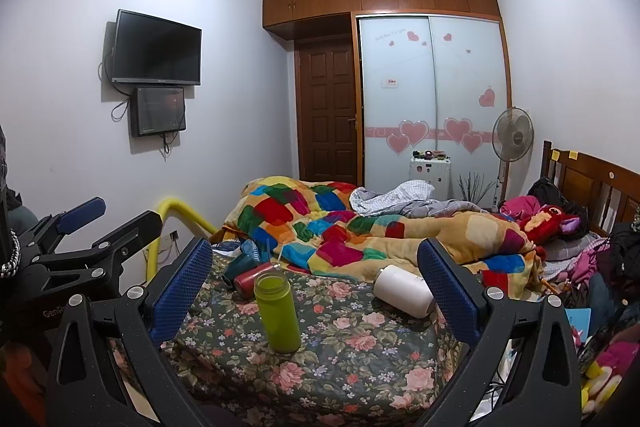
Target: Flip cup upright
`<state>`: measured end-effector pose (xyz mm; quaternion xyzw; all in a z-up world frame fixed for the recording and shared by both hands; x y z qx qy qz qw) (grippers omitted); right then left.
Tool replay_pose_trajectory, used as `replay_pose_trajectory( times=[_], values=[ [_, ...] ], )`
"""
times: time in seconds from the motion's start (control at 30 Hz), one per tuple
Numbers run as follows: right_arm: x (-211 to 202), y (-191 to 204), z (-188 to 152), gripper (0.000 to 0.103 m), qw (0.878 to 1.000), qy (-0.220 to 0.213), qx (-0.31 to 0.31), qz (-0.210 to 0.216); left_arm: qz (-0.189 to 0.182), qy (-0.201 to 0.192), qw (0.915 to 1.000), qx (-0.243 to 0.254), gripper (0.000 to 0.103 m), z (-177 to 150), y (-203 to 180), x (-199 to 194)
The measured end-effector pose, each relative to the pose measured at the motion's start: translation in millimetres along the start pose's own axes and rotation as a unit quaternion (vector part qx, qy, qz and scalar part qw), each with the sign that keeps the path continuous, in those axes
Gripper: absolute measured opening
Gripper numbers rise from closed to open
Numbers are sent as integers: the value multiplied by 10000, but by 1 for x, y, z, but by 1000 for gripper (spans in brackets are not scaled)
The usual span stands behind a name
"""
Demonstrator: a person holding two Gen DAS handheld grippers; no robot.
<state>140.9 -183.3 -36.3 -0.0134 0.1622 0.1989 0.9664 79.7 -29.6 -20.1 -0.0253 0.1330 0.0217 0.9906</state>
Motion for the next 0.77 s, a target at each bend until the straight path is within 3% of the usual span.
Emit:
replay_pose_trajectory(
  times=[0.77],
  values=[
    [4, -8, -6, 102, 9999, 136, -51, -40, 9, 54, 10000, -31, 103, -3, 9, 3]
  ],
)
Point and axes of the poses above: each gripper's, at about its wrist camera, not at the fingertips, and x roughly the way its jaws point, y to its left, z to its top, the point moved 8 cm from there along x, roughly the way its jaws point, and after that the axes turned 6 degrees about y, right-handed, at the moved point
